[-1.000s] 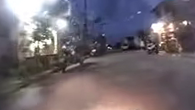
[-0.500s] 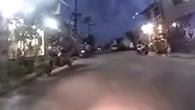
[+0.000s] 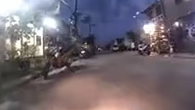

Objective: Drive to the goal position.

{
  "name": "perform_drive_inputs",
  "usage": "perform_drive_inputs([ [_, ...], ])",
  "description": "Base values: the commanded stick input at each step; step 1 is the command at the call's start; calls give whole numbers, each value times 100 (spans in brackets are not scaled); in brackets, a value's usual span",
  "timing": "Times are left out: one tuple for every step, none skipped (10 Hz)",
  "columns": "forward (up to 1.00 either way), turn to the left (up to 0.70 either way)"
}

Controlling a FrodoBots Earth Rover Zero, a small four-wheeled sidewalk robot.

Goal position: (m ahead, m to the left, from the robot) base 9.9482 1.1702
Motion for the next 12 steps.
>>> perform_drive_inputs([
  [50, 0],
  [50, 0],
  [50, 0],
  [50, 0],
  [50, 0],
  [50, 0],
  [50, 0],
  [50, 0],
  [50, 0],
  [50, 0],
  [50, 0],
  [50, 0],
])
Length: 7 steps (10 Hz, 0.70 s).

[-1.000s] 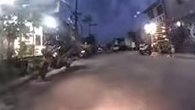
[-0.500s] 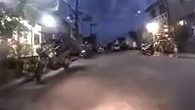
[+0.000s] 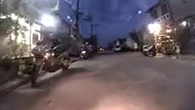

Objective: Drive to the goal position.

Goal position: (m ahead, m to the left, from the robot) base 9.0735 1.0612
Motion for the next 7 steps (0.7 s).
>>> perform_drive_inputs([
  [50, 0],
  [50, 0],
  [50, 0],
  [50, 0],
  [50, 0],
  [50, 0],
  [50, 0],
])
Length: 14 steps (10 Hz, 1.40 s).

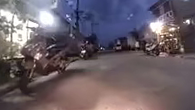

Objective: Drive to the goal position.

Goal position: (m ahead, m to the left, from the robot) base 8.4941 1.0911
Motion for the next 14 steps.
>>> perform_drive_inputs([
  [50, 0],
  [50, 0],
  [50, 0],
  [50, 0],
  [50, 0],
  [50, 0],
  [50, 0],
  [50, 0],
  [50, 0],
  [50, 0],
  [50, 0],
  [50, 0],
  [50, 0],
  [50, 0],
])
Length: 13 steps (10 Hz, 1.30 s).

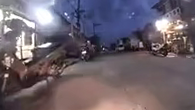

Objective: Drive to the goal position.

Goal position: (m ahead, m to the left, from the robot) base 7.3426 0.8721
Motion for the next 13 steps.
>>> perform_drive_inputs([
  [50, 0],
  [50, 0],
  [50, 0],
  [50, 0],
  [50, 0],
  [50, 0],
  [50, 0],
  [50, 0],
  [50, 0],
  [50, 0],
  [50, 0],
  [50, 0],
  [50, 0],
])
